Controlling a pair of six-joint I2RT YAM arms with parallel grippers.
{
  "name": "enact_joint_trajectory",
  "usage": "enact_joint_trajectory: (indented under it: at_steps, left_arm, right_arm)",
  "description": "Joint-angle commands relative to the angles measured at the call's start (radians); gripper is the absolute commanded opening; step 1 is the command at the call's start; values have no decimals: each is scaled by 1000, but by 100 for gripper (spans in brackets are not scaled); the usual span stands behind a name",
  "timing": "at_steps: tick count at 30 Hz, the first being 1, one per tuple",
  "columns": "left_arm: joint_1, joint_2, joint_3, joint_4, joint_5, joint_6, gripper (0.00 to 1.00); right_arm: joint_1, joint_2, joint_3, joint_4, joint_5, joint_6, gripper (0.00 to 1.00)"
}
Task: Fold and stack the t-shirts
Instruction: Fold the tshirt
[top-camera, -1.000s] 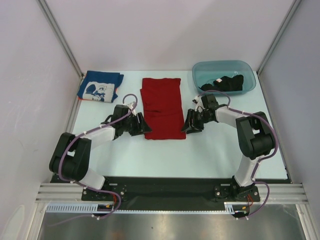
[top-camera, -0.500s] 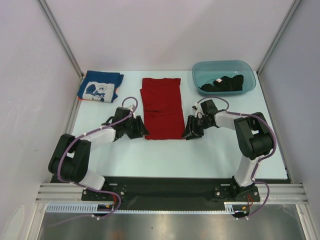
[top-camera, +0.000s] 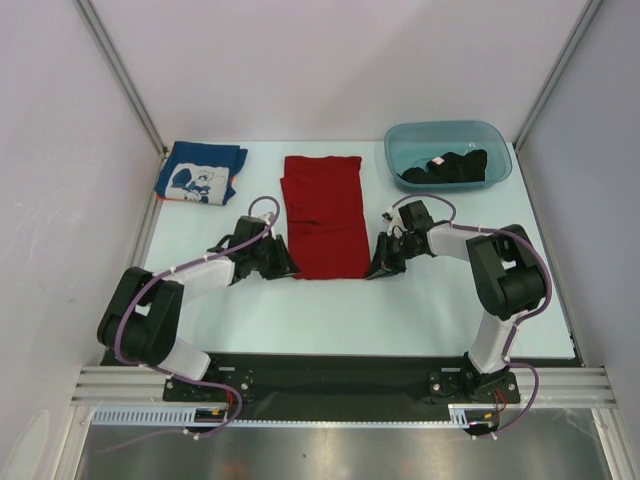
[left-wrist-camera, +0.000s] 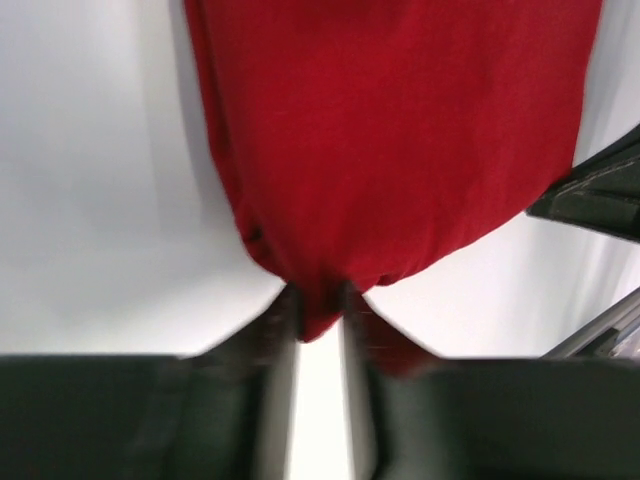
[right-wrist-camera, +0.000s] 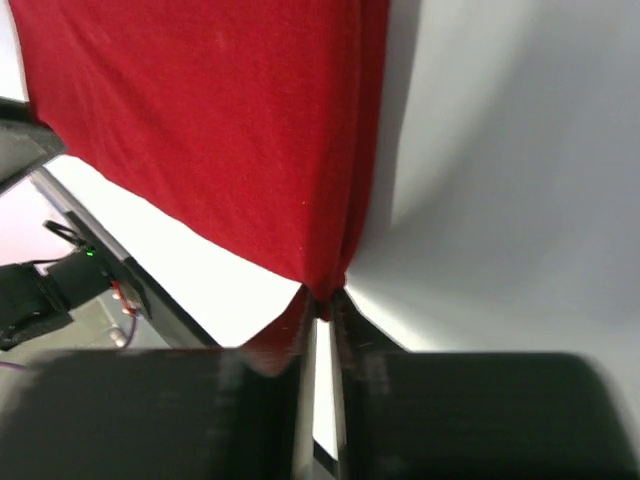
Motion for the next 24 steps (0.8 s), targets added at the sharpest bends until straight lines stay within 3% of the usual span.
enact_joint_trajectory:
  at_steps: [1, 2, 3, 8, 13, 16, 17, 19, 20, 24]
  left_arm:
    - [-8, -16, 33, -68, -29, -10, 21]
    - [-5, -13, 46, -138, -52, -7, 15]
    - [-6, -13, 61, -172, -62, -4, 1]
    - [-6, -8, 173, -384, -177, 18, 0]
    - [0, 55, 272, -466, -178, 35, 1]
    - [0, 138, 286, -483, -146, 53, 17]
    - [0, 142, 277, -473, -142, 58, 33]
    - [0, 112, 235, -434, -157, 59, 44]
    - [0, 92, 221, -423, -168, 64, 56]
    - [0, -22, 168, -375, -201, 84, 68]
  right_arm:
    - [0, -31, 16, -36, 20, -14, 5]
    - [-2, -35, 21, -49, 25, -23, 0]
    - [-3, -43, 25, -82, 39, -31, 0]
    - [-11, -72, 76, -226, 105, -94, 0]
    - [-16, -45, 82, -287, 128, -103, 0]
    - [-13, -5, 73, -274, 97, -99, 0]
    - [-9, 1, 70, -271, 97, -97, 0]
    - [-9, 0, 55, -259, 99, -94, 0]
    - [-9, -3, 50, -254, 99, -94, 0]
    - [-14, 1, 39, -242, 91, -95, 0]
